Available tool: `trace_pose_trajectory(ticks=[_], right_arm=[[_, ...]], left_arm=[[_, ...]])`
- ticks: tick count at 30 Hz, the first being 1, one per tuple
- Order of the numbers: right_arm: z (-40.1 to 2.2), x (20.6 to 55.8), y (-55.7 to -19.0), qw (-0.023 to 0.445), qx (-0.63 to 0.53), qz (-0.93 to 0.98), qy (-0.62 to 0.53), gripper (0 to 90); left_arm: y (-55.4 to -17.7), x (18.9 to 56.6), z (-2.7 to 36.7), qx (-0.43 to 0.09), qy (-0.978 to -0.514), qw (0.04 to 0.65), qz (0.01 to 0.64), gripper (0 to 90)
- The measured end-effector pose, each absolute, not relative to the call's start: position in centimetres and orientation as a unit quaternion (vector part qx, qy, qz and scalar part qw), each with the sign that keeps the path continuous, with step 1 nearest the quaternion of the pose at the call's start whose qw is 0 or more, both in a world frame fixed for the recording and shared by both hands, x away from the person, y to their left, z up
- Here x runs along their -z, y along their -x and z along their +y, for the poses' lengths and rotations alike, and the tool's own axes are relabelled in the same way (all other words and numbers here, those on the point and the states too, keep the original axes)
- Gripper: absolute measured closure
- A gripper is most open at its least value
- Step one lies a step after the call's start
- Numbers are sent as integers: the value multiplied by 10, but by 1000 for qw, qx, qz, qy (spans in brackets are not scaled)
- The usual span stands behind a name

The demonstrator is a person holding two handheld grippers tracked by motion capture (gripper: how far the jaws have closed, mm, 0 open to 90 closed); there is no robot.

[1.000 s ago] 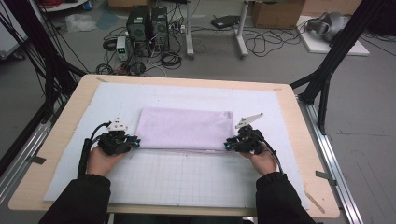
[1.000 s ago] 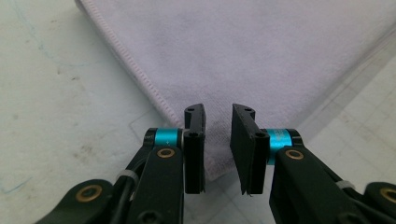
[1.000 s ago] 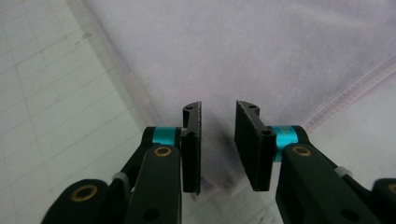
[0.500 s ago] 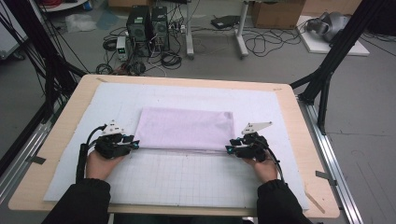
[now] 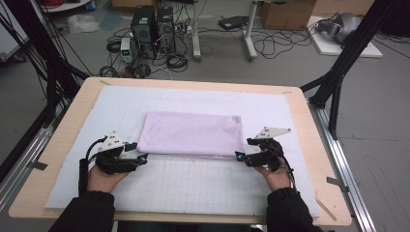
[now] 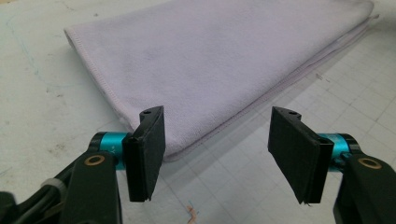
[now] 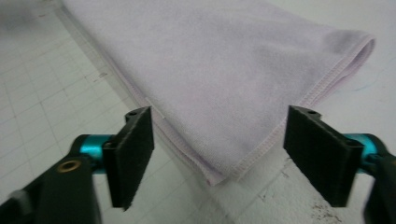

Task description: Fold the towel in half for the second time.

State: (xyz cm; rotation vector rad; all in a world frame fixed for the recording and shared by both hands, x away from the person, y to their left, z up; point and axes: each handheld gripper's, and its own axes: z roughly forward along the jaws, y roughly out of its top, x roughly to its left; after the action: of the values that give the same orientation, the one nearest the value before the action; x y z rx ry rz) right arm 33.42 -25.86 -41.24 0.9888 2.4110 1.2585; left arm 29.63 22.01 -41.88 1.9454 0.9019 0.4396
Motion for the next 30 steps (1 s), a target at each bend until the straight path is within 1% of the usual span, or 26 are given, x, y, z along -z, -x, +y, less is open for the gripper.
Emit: trace_pose_trajectory(ticks=[6, 9, 14, 19, 30], right_arm=[[-259, 407, -325, 132, -440, 825, -330, 160], [-260, 408, -319, 143, -445, 822, -326, 159], [-264, 407, -313, 148, -448, 818, -330, 125], [-266, 406, -308, 148, -460, 811, -330, 118], [-275, 406, -296, 147, -468, 805, -333, 115]], left_arm=[[-289, 415, 224, -188, -784, 464, 366, 330], [-285, 413, 224, -193, -783, 466, 364, 310], [-280, 412, 226, -200, -781, 466, 364, 283], [-274, 410, 229, -205, -778, 468, 366, 266], [-261, 409, 235, -216, -778, 467, 360, 266]])
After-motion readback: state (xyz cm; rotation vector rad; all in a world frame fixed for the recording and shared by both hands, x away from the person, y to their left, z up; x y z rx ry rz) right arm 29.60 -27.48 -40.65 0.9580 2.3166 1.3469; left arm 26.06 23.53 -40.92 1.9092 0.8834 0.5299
